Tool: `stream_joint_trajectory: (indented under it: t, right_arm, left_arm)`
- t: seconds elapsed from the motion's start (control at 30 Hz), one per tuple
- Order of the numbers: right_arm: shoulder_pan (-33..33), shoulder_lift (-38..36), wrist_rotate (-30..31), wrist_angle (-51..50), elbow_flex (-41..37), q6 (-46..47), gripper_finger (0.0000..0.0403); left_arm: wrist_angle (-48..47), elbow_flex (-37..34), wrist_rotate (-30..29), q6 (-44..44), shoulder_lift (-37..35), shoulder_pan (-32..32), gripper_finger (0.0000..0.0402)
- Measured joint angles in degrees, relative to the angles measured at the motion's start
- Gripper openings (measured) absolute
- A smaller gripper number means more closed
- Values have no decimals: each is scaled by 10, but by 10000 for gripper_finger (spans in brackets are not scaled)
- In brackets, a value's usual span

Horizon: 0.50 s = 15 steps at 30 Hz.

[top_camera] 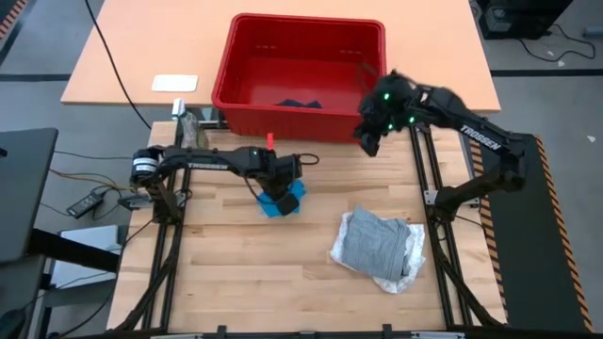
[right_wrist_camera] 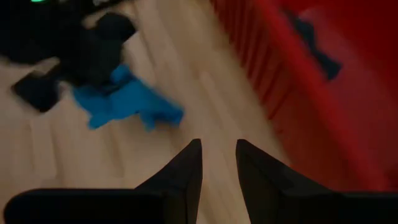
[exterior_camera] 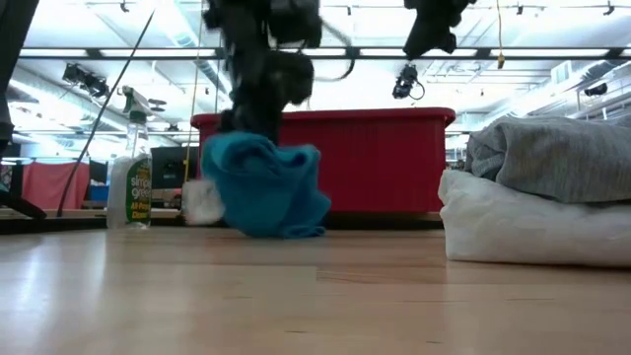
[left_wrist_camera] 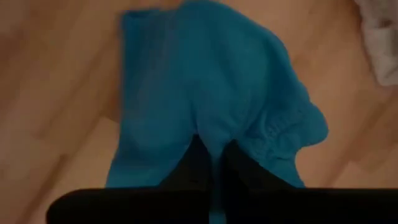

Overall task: Fold laundry
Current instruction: Remove the light blue shorts from the red laundry bin

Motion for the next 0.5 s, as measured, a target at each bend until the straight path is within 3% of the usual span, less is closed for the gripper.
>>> stream_joint_trajectory:
  t: [0.07, 0.2, 0.37, 0.43, 0.5]
  right_arm:
    - [17, -5, 1, 14, -36, 19, 106]
    - [48, -6, 1, 78, -117, 85, 107]
    - [79, 5, -6, 216, -215, 178, 107]
    - [90, 15, -14, 276, -246, 204, 107]
    - [105, 26, -21, 327, -272, 206, 107]
  left_arm:
    - [49, -34, 38, -11, -1, 12, 14]
    - [11, -30, 66, 12, -2, 38, 22]
    - [-38, -16, 56, 150, -27, 63, 43]
    - [-27, -51, 55, 218, -25, 54, 52]
    - [23, -101, 59, 232, -20, 41, 65]
